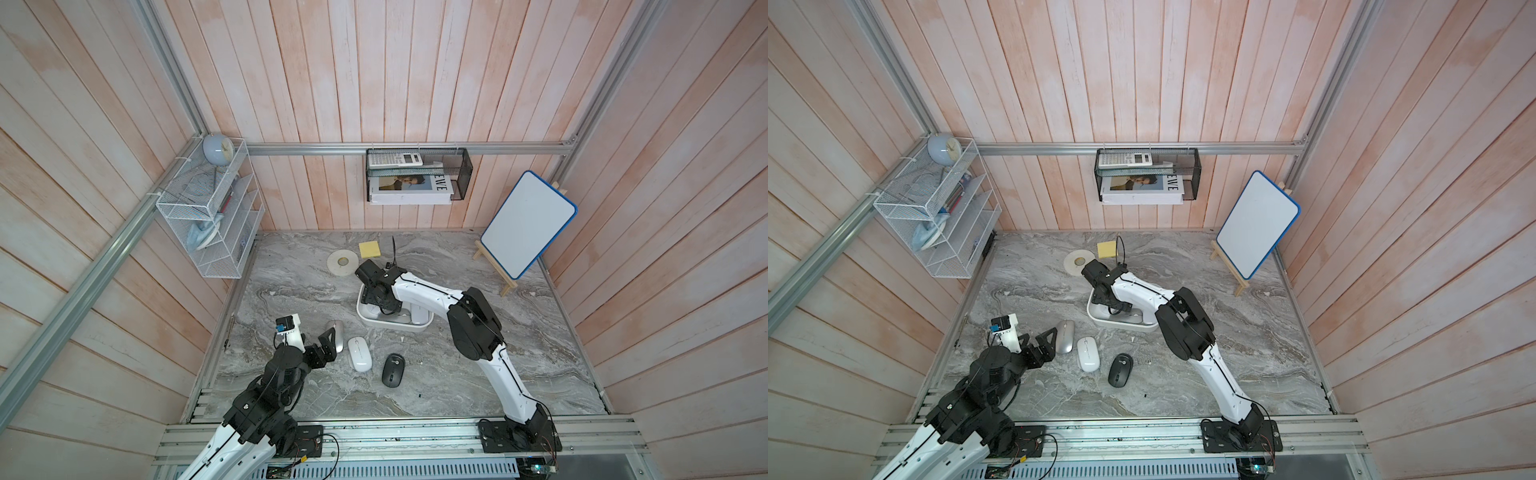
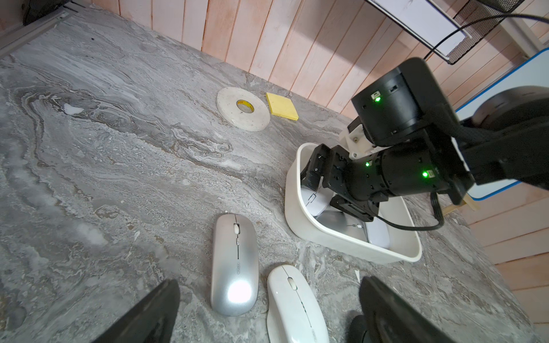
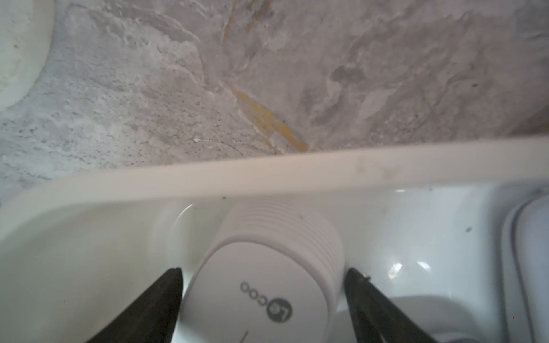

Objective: Take out the mouse from the storage box
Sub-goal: Pick up the mouse from the storage box.

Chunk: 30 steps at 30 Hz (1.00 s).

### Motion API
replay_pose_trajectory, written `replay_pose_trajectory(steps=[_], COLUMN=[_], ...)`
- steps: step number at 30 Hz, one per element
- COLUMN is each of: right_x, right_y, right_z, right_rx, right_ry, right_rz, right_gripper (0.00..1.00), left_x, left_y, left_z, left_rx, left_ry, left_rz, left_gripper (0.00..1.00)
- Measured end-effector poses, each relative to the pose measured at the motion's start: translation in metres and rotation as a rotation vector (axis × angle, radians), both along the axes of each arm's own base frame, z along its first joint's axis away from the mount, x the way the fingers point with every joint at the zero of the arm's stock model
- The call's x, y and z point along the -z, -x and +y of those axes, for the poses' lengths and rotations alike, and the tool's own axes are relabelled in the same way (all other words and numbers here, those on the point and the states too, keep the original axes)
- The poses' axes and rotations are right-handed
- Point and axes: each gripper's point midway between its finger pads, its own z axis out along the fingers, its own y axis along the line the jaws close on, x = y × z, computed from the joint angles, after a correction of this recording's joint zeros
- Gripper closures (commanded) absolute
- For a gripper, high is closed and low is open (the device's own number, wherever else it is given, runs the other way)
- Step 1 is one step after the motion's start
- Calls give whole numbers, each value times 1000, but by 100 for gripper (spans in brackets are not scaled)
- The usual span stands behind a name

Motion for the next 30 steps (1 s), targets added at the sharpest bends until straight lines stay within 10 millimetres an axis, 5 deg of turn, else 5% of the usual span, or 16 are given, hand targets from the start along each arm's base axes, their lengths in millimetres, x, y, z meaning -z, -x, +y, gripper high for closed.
replay_pose_trajectory(steps=[15, 22, 30], right_x=[2, 2, -4], right_y=[7, 10, 8], right_z=[-9, -4, 2], right_rx=[-5, -25, -63], right_ry=[13, -3, -25], right_rz=[5, 18, -18], right_gripper=[18, 37, 42], left_x=[0, 0, 0], left_y=[0, 0, 0], left_z=[0, 0, 0], left_rx=[0, 0, 0], left_ry=[-1, -1, -1], left_rz=[1, 1, 1], left_gripper=[0, 0, 0])
